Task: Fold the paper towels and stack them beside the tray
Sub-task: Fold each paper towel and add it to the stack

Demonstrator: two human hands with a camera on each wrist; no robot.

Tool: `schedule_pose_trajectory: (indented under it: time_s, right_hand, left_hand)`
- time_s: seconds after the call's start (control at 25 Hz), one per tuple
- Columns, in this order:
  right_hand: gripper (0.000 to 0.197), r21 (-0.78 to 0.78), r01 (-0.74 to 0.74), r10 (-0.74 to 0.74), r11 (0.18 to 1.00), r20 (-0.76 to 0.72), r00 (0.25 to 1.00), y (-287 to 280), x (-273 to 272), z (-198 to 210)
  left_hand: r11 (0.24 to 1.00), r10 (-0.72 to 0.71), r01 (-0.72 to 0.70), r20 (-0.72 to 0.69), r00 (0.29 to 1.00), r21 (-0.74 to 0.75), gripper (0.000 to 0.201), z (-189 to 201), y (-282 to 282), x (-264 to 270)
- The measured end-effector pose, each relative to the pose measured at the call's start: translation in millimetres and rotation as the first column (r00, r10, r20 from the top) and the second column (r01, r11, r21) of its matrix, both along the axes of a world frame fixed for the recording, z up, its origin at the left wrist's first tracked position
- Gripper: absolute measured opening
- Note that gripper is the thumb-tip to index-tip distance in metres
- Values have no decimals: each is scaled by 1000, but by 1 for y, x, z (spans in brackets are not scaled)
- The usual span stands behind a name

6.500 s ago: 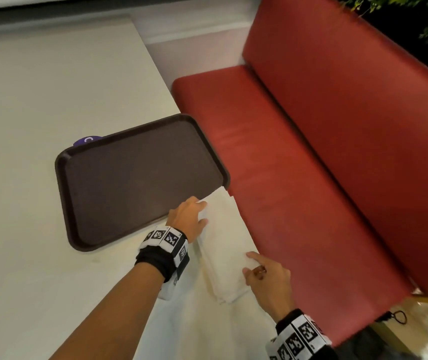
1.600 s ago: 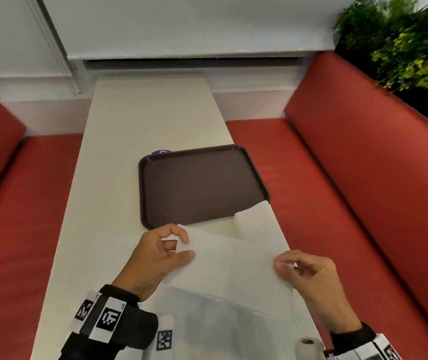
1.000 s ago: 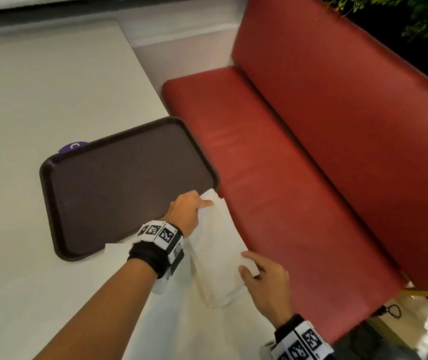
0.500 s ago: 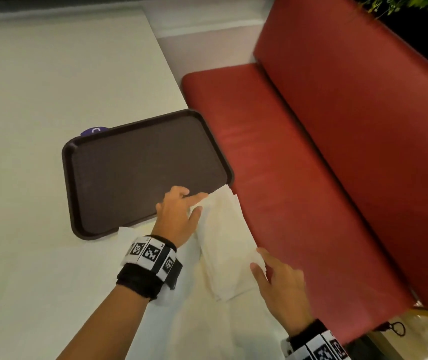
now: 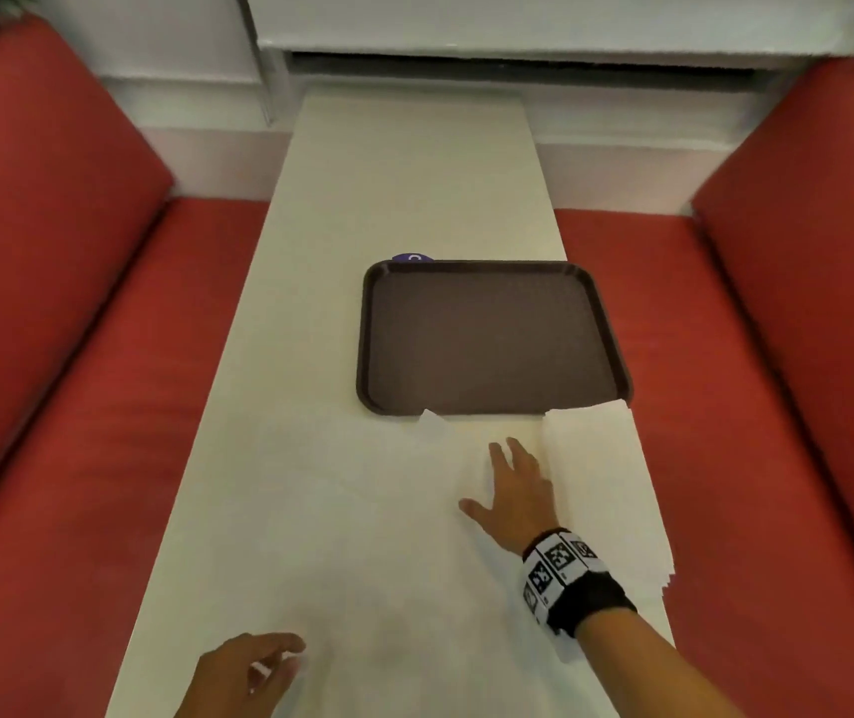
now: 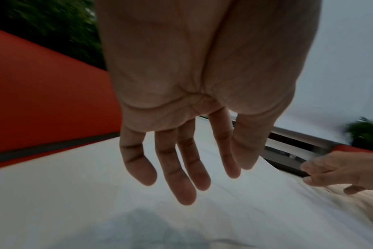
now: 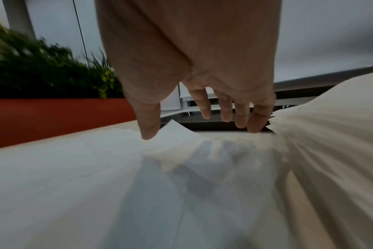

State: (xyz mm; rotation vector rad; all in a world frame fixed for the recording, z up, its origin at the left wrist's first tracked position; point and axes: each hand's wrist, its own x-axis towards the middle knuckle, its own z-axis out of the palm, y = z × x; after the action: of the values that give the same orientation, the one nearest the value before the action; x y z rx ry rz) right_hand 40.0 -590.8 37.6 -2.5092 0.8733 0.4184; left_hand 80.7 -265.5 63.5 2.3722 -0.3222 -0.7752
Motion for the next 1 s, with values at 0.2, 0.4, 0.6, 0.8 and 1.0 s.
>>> schedule_pose_trajectory:
  time_s: [0.2, 0.4, 0.6, 0.8, 1.0]
  right_hand:
    - [67, -81, -94, 77, 992, -187, 979, -20, 43, -13]
    - [38, -96, -118, 105, 988, -128, 986, -6, 41, -12]
    - [22, -4, -45, 44, 999, 315, 948, 3, 44, 49]
    - [23, -54, -186, 191, 981, 422, 886, -8, 51, 113]
    - [26, 74, 99, -115, 992, 249, 962, -22, 29, 64]
  left_hand:
    - [988, 151, -148, 56, 987, -45, 35, 1, 71, -15]
    - [990, 141, -142, 22, 990, 9, 51, 4, 95, 0]
    - [999, 41, -43, 93, 995, 16, 50, 18, 74, 16]
    - [981, -146, 163, 160, 976, -101, 19, 45, 13, 51]
    - [967, -202, 222, 153, 967, -125, 16, 49, -22, 64]
